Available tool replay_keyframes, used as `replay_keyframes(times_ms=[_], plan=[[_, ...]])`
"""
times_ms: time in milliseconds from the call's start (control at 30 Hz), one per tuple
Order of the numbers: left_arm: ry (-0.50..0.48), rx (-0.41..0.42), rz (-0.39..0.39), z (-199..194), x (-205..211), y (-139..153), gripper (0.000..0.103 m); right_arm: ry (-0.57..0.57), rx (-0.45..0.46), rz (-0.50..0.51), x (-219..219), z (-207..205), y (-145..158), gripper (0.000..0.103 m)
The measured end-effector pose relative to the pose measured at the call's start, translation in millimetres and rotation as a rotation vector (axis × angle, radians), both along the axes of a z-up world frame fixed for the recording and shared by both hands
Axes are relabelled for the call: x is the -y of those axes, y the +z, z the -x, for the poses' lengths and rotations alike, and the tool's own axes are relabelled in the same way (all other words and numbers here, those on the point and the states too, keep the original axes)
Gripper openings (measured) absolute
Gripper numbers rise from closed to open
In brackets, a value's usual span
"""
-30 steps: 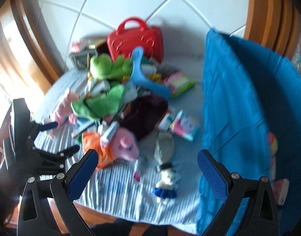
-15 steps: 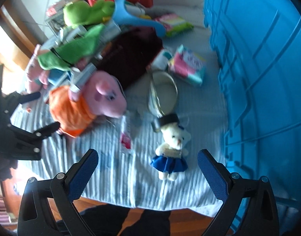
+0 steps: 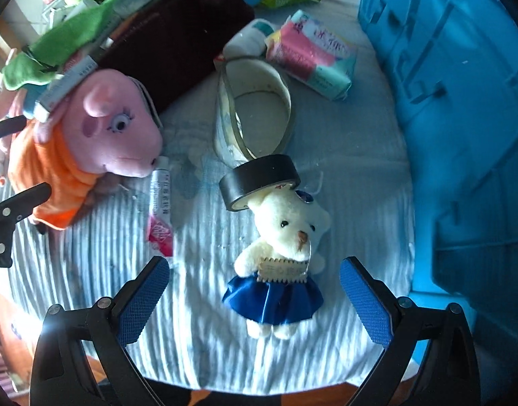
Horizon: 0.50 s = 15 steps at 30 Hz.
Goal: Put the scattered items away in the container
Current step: 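Grasp the pink pig plush in orange shirt with left gripper while right grasps the white teddy bear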
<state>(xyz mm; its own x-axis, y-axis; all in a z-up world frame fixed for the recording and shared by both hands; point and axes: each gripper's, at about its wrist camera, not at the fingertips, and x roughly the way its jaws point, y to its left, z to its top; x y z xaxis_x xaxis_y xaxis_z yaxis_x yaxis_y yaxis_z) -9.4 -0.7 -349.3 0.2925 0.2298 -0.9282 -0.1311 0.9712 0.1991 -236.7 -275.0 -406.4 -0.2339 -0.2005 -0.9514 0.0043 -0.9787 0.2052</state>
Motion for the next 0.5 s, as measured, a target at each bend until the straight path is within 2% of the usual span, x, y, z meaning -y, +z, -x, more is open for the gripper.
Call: replay_keyframes(times_ms=[200,267,333,400,500], plan=[[-0.057,-0.077,-0.107,-11,3,-27,0.103,-0.011,0.035,0.0,-1,7,-18,0.102],[-0.069,-0.088,-0.114,-13,3,-32,0.103,-0.016,0.045,-0.004,-1,7,-24,0.101],[-0.073,-0.098,-0.115,-14,3,-37,0.103,-0.023,0.058,0.002,-2,8,-30,0.096],[-0.101,-0.109,-0.156,-14,7,-42,0.103,-0.031,0.075,0.002,-3,9,-36,0.088],[-0.113,-0.15,-0.19,-14,12,-52,0.103,-0.05,0.086,0.006,-6,11,-41,0.085]])
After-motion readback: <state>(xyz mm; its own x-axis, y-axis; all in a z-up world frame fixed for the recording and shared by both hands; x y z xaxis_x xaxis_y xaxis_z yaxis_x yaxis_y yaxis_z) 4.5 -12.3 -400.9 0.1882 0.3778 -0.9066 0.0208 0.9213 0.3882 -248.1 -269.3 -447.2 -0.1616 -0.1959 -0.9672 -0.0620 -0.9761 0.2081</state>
